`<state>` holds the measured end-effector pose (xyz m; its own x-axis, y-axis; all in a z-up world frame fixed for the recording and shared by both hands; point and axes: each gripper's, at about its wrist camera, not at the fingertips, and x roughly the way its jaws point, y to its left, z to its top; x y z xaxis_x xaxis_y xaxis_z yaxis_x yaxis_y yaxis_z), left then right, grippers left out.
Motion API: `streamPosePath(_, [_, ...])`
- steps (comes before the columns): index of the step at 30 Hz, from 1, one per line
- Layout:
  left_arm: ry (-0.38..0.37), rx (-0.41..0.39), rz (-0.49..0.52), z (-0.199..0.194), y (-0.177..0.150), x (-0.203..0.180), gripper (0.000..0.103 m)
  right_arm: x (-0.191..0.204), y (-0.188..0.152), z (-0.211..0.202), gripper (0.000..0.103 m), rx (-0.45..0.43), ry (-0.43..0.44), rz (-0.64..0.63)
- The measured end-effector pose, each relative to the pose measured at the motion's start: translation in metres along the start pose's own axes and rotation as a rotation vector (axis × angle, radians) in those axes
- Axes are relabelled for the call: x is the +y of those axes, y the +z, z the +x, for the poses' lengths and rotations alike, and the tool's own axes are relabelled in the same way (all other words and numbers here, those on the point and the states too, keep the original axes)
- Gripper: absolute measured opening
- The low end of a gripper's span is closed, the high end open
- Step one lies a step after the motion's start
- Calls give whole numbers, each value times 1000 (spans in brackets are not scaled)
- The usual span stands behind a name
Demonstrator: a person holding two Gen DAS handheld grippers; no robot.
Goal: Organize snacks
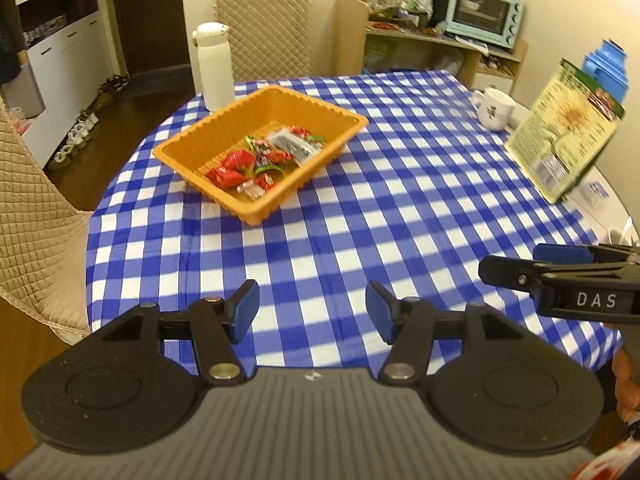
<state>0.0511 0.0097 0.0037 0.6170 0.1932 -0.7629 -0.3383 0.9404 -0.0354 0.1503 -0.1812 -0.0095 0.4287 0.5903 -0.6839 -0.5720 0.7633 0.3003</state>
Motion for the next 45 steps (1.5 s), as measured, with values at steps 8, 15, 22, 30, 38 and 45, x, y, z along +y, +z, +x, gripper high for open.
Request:
streamPosePath(8, [-23, 26, 36, -18, -22, 15, 57, 25, -30, -17, 83, 26, -47, 42])
streamPosePath(15, [-38, 37, 59, -29, -41, 24, 57, 45, -54, -30, 83, 34, -81, 58])
streamPosePath(22, [-82, 38, 95, -36, -53, 24, 58, 56, -68, -42, 83, 30, -111, 78])
streamPosePath(30, [-112, 29, 112, -41, -59, 23, 60, 59, -78, -47, 83, 41, -149, 97])
streamPosePath(38, [-117, 28, 112, -42, -60, 23, 60, 60, -80, -48, 83, 44, -153, 97])
streamPosePath(45, [-119, 28, 114, -42, -61, 22, 60, 59, -80, -48, 83, 44, -152, 98])
